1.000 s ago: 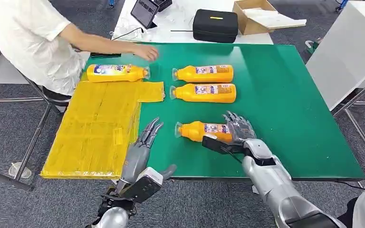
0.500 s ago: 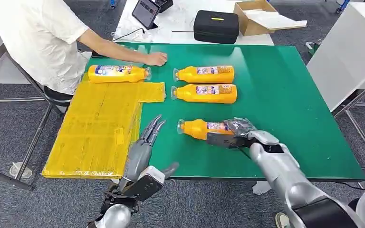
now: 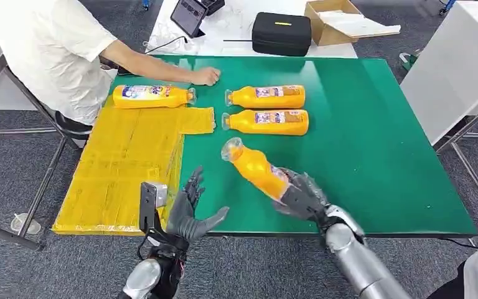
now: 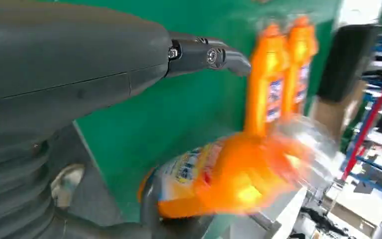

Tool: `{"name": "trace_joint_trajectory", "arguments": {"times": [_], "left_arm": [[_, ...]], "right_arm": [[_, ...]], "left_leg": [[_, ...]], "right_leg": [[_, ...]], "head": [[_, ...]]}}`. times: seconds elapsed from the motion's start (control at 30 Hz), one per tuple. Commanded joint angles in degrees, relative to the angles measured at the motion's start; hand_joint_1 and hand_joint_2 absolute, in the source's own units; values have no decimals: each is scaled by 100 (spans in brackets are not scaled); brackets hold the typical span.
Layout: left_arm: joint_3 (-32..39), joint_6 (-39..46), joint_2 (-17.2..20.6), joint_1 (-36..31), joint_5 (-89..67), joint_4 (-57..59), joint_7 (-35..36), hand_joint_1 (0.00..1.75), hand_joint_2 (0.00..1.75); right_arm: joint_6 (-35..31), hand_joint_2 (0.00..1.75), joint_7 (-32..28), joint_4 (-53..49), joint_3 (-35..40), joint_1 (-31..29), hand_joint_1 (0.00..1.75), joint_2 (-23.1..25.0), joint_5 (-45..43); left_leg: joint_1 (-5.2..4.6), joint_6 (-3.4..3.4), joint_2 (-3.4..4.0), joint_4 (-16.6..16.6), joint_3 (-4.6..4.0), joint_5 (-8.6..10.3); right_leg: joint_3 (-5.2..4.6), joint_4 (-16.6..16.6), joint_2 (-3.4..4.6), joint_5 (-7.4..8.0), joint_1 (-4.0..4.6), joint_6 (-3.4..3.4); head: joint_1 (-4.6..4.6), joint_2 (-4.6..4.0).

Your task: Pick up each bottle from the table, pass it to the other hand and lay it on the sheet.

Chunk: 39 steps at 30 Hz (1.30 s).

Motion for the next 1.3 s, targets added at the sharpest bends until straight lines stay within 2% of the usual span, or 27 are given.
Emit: {"name": "trace_joint_trajectory", "arguments": {"times": [0.03, 0.2, 0.37, 0.4, 0.43, 0.53, 0.87, 0.9, 0.93, 0.97, 1.0, 1.13, 1.3], "left_arm": [[-149, -229, 76, -245, 241, 896, 43, 0, 175], [-200, -250, 94, -289, 244, 809, 53, 0, 175], [-276, -619, 73, -459, 355, 685, -28, 0, 175], [-225, -708, 53, -481, 451, 639, -37, 0, 175], [-157, -768, 28, -481, 564, 593, -41, 0, 175], [46, -1206, 6, -438, 1161, 444, 147, 0, 175], [228, -1369, -23, -409, 1574, 350, 123, 0, 175], [258, -1362, -32, -416, 1596, 343, 77, 138, 175], [271, -1351, -32, -430, 1604, 357, 62, 175, 175], [324, -1306, -48, -426, 1607, 338, -64, 175, 175], [338, -1281, -47, -428, 1614, 315, -75, 175, 175], [339, -348, -81, -518, 1142, 350, -379, 175, 175], [361, 208, -61, -520, 844, 233, -687, 175, 175]], "right_arm": [[-15, 175, -152, -35, 512, 94, 175, 667, -136], [19, 175, -171, 135, 664, -7, 175, 734, -160], [453, 175, -211, 691, 1415, -376, 175, 901, -159], [520, 175, -188, 813, 1588, -477, 175, 901, -134], [554, 175, -172, 881, 1656, -531, 175, 909, -154], [704, 175, -171, 1030, 1877, -692, 175, 921, -135], [856, 175, -170, 1015, 2000, -688, 175, 911, -308], [843, 175, -181, 1015, 1963, -665, 175, 907, -359], [807, 175, -187, 1010, 1917, -635, 129, 906, -403], [709, 175, -183, 974, 1849, -577, 16, 908, -454], [635, 175, -189, 935, 1774, -509, 0, 922, -508], [470, 175, -240, 610, 1368, -165, 0, 1053, -936], [-79, 175, -335, 205, 1086, 129, 0, 1149, -1105]], "left_leg": [[0, 1, 10, -6, 12, -3], [-1, 4, 18, -3, 0, -4], [-3, 2, 13, -1, -9, -2], [-6, 3, 15, -1, -18, 0], [-4, 3, 31, -1, 15, -13], [-5, 4, 25, 0, -5, -6], [-3, 2, 7, 0, -3, -2], [-5, 2, 6, 0, -17, 3], [-3, 3, 12, 2, 14, -10], [-2, 2, 9, 1, -1, -4], [-3, 2, 0, -1, -13, 2], [-3, 2, -5, -1, -16, 3], [-5, 2, -5, -1, -23, 6]], "right_leg": [[8, -6, 4, -2, 1, -6], [-1, -4, 11, -2, -4, -8], [-6, -4, 5, -2, -1, -11], [-17, -3, 10, 1, -5, -6], [11, -2, 19, -8, 0, -19], [-9, 1, 15, -2, -2, -12], [1, 0, -4, -10, -1, -12], [-13, 0, -2, -4, -4, -8], [17, 2, -3, -17, 1, -18], [3, 0, -3, -10, 0, -14], [-7, -1, -9, -7, -2, -10], [-10, -1, -14, -8, -1, -9], [-20, 2, -14, -7, -4, -7]], "head": [[2, 0], [4, 0], [4, 0], [2, 0], [2, 0], [2, 0], [4, 0], [2, 0], [4, 0], [4, 0], [2, 0], [4, 0], [2, 0]]}}
